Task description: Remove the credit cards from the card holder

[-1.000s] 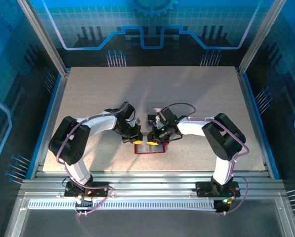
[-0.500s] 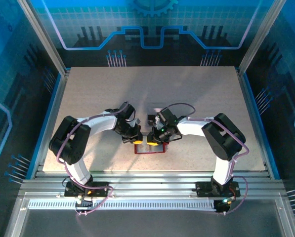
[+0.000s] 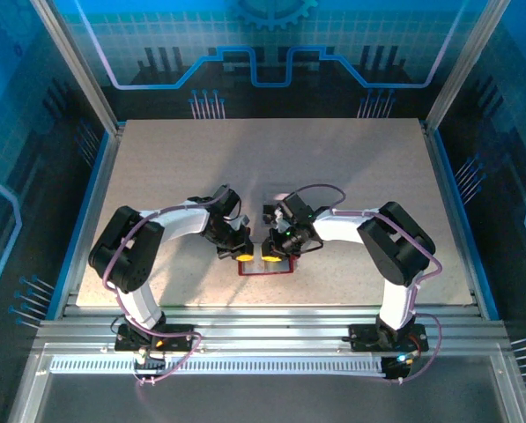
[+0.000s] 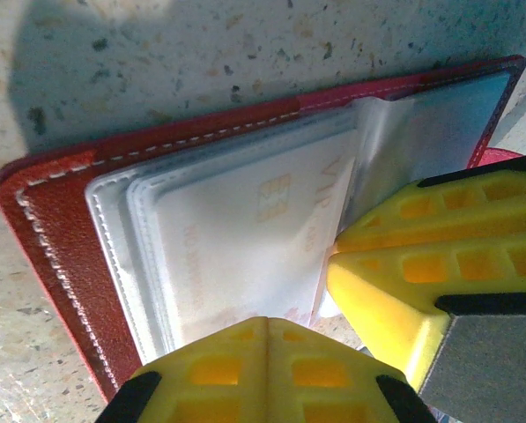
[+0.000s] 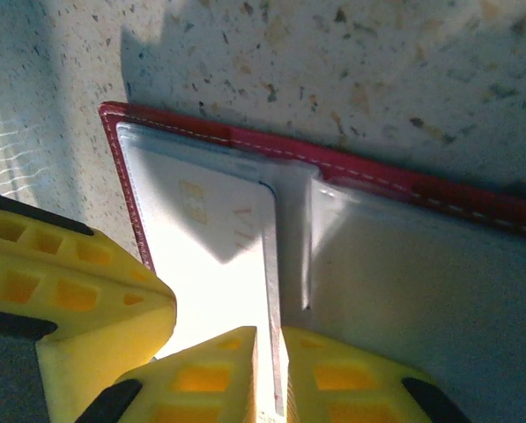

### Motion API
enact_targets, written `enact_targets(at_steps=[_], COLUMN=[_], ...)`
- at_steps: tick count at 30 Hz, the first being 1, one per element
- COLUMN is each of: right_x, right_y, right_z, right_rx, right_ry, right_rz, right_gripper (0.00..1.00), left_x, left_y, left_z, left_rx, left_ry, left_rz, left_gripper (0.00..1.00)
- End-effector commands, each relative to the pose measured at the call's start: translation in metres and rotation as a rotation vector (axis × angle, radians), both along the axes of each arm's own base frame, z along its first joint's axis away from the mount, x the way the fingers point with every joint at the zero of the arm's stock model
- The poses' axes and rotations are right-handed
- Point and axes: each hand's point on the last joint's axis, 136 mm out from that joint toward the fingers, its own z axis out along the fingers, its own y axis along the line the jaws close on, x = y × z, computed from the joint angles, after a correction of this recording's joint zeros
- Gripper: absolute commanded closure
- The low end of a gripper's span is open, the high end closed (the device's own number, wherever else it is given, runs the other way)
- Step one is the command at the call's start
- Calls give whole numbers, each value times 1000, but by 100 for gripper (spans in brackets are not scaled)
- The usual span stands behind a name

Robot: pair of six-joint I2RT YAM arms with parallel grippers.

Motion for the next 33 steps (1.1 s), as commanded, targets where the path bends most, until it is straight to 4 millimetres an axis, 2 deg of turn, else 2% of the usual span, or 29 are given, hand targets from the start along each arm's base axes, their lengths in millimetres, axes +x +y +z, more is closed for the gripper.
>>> enact_targets(at_steps=[1,9,13,18,25,33], right_x=[-2,-2,-1,1,1,-7], right_y=[0,3,-2,8,12,-2], right_z=[3,4,7,11,4,-13], right_rx=[-16,23,2,76,86,-52], right_ry=[-2,4,-13,-5,16,19], right_rz=[6,-24,-30,-38,-47,0], right_gripper=[86,91,86,85,85,85], left_x=[-10,-12,-13,-12,-13,-12], left_y=[0,2,3,3,3,3], left_z=[-7,-12,-13,-13,-12,-12], left_rx=[5,20,26,26,27,26], left_ry=[38,43,43,42,40,42], left_rz=[-14,-18,-21,-21,-21,-19], left_gripper=[100,100,100,100,100,100])
